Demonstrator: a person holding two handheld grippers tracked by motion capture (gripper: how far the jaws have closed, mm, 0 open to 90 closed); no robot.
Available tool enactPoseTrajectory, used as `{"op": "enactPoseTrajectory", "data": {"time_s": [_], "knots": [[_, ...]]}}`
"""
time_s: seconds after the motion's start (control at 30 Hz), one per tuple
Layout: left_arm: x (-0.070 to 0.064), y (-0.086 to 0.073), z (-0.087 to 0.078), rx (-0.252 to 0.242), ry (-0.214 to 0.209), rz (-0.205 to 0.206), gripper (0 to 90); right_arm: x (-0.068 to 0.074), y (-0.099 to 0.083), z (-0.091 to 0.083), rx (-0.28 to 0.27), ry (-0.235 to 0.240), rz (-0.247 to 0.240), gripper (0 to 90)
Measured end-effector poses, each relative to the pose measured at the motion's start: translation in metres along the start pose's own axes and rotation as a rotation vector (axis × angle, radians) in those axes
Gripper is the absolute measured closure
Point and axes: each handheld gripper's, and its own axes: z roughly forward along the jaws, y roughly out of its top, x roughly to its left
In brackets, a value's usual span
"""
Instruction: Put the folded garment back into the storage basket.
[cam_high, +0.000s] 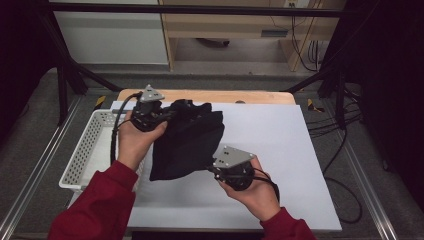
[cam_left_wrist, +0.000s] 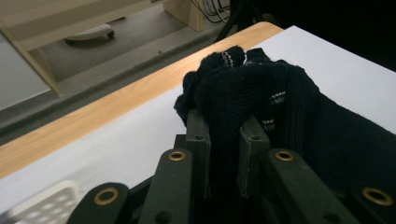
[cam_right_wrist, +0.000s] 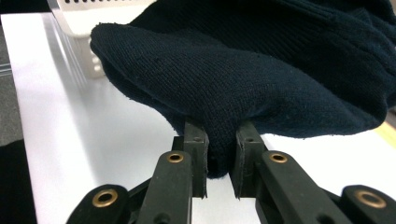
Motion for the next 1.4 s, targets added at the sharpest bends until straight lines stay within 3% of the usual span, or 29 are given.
{"op": "enactPoseTrajectory", "data": {"time_s": [0.07,0.1,0.2,0.23,0.6,0.93,1.4], "knots": [[0.005,0.000,-0.005,-0.003,0.009,-0.005,77.9,0.000,0.009,0.007,-0.002,0.004,-0.014,79.0],[0.016,0.001,-0.014,-0.012,0.027,-0.013,77.9,0.000,0.014,0.010,-0.003,0.006,-0.021,78.9],[0.027,0.000,-0.022,-0.022,0.044,-0.021,77.9,-0.001,0.023,0.017,-0.011,0.008,-0.038,79.0],[0.037,0.000,-0.028,-0.016,0.056,-0.023,77.9,-0.002,0.032,0.026,-0.022,0.011,-0.042,79.0],[0.082,-0.003,-0.044,0.000,0.139,-0.053,78.0,-0.002,0.074,0.075,-0.046,0.060,-0.068,79.0],[0.101,-0.014,-0.051,0.018,0.183,-0.058,78.0,0.007,0.093,0.109,-0.035,0.064,-0.099,79.0],[0.121,-0.023,-0.063,0.022,0.224,-0.083,78.0,0.015,0.105,0.135,-0.064,0.074,-0.065,79.0]]}}
